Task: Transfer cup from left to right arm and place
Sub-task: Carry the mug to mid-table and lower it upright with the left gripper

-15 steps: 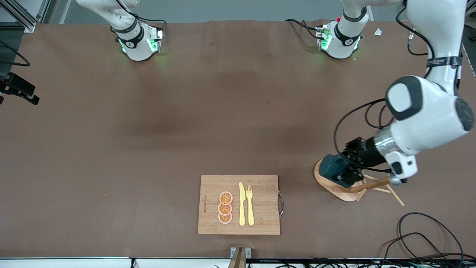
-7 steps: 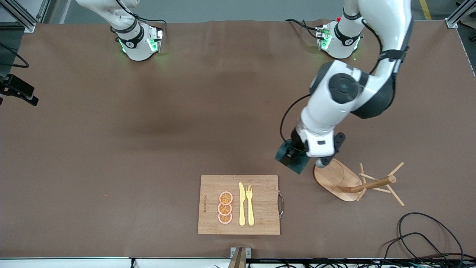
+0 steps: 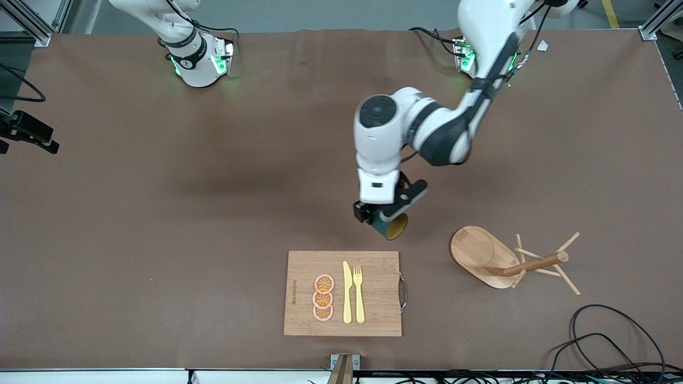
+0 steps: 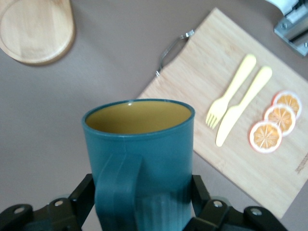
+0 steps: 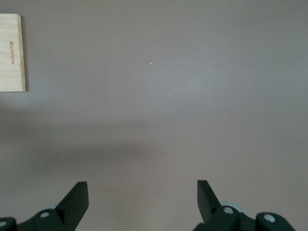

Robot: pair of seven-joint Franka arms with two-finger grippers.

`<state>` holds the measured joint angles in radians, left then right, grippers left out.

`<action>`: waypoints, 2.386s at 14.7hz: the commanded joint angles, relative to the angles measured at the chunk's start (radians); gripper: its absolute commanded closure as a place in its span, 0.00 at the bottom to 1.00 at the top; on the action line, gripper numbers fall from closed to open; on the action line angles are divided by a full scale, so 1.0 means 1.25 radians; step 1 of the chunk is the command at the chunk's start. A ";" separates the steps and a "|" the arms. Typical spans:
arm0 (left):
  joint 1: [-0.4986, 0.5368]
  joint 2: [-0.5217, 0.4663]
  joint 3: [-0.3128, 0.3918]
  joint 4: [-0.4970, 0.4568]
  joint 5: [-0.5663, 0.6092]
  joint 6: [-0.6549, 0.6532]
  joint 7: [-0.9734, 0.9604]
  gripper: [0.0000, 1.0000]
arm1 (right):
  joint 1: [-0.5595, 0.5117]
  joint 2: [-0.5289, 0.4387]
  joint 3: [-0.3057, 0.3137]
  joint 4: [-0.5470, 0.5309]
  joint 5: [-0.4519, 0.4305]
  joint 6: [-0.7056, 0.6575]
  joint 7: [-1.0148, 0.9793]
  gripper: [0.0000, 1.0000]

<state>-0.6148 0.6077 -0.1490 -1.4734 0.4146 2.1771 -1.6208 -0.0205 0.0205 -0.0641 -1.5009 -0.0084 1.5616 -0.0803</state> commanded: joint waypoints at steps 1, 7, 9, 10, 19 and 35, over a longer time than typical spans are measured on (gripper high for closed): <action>-0.055 0.061 0.012 0.058 0.090 -0.004 -0.076 0.34 | -0.019 -0.005 0.013 -0.007 -0.012 0.000 -0.019 0.00; -0.140 0.137 0.012 0.056 0.340 -0.006 -0.245 0.34 | -0.029 -0.004 0.013 -0.009 -0.010 -0.002 -0.020 0.00; -0.161 0.165 0.015 0.056 0.434 -0.010 -0.322 0.34 | -0.035 -0.002 0.013 -0.013 -0.010 -0.002 -0.029 0.00; -0.170 0.174 0.015 0.055 0.469 -0.013 -0.351 0.34 | -0.039 0.000 0.013 -0.017 -0.008 -0.001 -0.034 0.00; -0.268 0.237 0.017 0.053 0.637 -0.146 -0.521 0.34 | -0.045 0.001 0.013 -0.018 -0.006 -0.001 -0.035 0.00; -0.360 0.307 -0.010 0.052 0.731 -0.301 -0.623 0.00 | -0.047 0.002 0.013 -0.020 -0.006 -0.001 -0.043 0.00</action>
<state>-1.0383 0.9972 -0.1460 -1.4321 1.3787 1.8434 -2.3971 -0.0592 0.0323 -0.0634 -1.5134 -0.0087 1.5587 -0.1204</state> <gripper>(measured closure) 0.000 0.000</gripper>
